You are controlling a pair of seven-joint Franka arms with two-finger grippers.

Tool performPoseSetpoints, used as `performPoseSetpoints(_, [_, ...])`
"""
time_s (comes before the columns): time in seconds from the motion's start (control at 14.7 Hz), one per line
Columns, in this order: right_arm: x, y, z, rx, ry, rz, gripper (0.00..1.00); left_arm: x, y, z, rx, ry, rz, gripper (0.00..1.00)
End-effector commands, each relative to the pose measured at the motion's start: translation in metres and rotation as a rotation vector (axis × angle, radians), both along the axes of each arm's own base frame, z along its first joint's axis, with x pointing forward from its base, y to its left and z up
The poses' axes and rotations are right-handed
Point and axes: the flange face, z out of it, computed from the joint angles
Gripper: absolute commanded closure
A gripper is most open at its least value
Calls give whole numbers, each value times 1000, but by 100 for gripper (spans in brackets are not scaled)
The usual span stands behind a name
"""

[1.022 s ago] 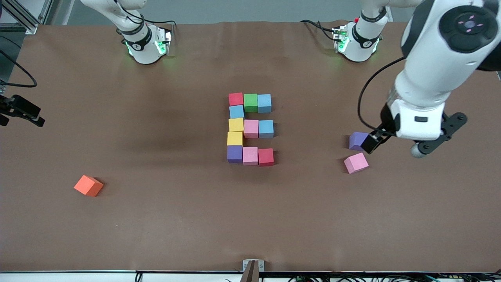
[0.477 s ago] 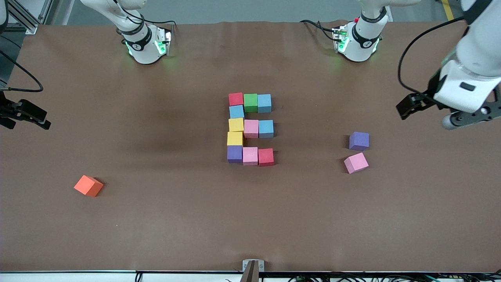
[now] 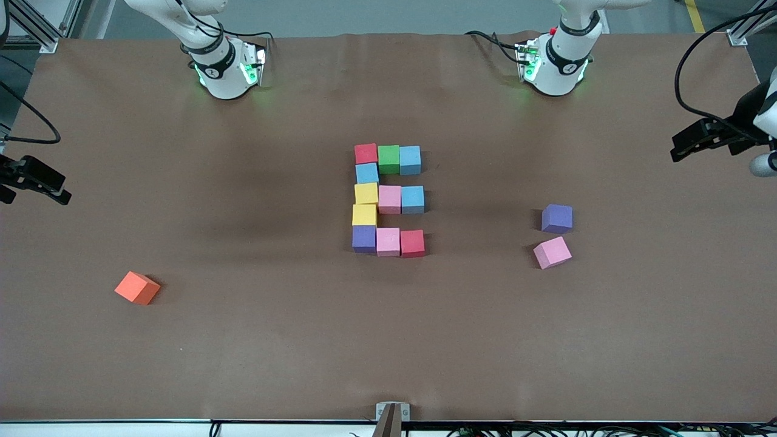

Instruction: Arrange 11 blocks into digit 3

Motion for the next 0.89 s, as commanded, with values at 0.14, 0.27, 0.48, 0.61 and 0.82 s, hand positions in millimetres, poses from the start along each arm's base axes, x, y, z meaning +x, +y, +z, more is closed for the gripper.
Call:
performPoseSetpoints(0.14, [-6, -1, 2, -20, 4, 6, 0, -48, -27, -1, -12, -52, -68, 0])
performPoseSetpoints(0.27, [-6, -3, 1, -20, 13, 5, 0, -50, -34, 2, -12, -58, -82, 0])
performPoseSetpoints(0.48, [-7, -8, 1, -20, 10, -3, 0, -48, -40, 2, -13, -61, -94, 0])
performPoseSetpoints(0.61, [-6, -4, 1, -18, 12, 3, 0, -44, -40, -1, -17, -55, -94, 0])
performPoseSetpoints(0.82, [-6, -3, 1, -18, 13, 5, 0, -43, -43, 4, -21, -60, -106, 0])
